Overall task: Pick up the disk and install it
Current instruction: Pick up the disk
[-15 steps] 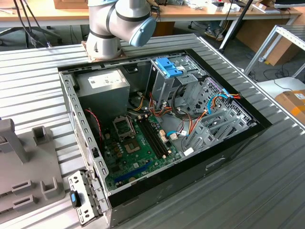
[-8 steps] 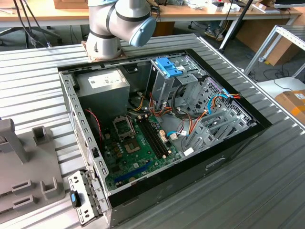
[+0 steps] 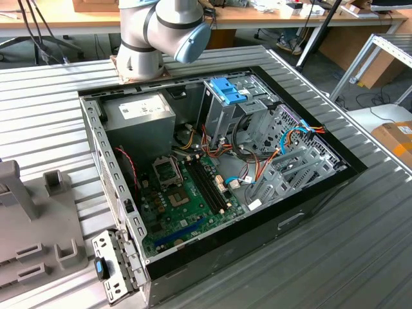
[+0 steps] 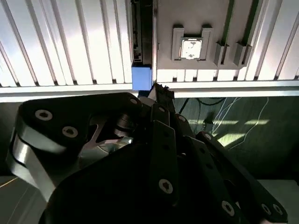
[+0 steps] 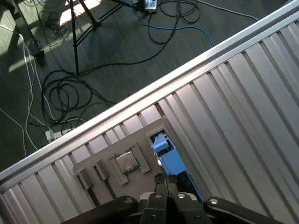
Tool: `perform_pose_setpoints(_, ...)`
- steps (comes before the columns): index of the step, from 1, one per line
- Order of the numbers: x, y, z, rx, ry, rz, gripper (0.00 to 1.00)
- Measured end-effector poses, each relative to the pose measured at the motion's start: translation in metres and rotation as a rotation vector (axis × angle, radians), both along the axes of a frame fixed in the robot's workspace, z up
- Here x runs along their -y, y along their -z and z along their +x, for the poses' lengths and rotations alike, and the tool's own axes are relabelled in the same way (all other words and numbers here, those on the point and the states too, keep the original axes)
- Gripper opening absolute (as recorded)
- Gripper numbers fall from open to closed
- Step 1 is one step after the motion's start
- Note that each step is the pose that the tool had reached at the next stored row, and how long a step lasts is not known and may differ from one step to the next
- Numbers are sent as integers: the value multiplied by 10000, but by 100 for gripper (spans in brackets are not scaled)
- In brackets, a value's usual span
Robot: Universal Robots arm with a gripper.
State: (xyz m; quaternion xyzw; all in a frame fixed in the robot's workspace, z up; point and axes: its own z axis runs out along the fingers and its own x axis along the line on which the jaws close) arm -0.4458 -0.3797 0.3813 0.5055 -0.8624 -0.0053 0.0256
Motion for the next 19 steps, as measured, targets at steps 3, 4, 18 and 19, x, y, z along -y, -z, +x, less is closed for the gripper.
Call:
perform_pose_setpoints(3,0,1,0,-1,-1231,-1,11)
perform_pose_setpoints(4,0,1,0,-1,-1482,-1,11)
perform_pose_setpoints(18,0,1,0,0,-2144,0,11)
perform_pose_setpoints(19,0,2,0,0,-2144,0,11)
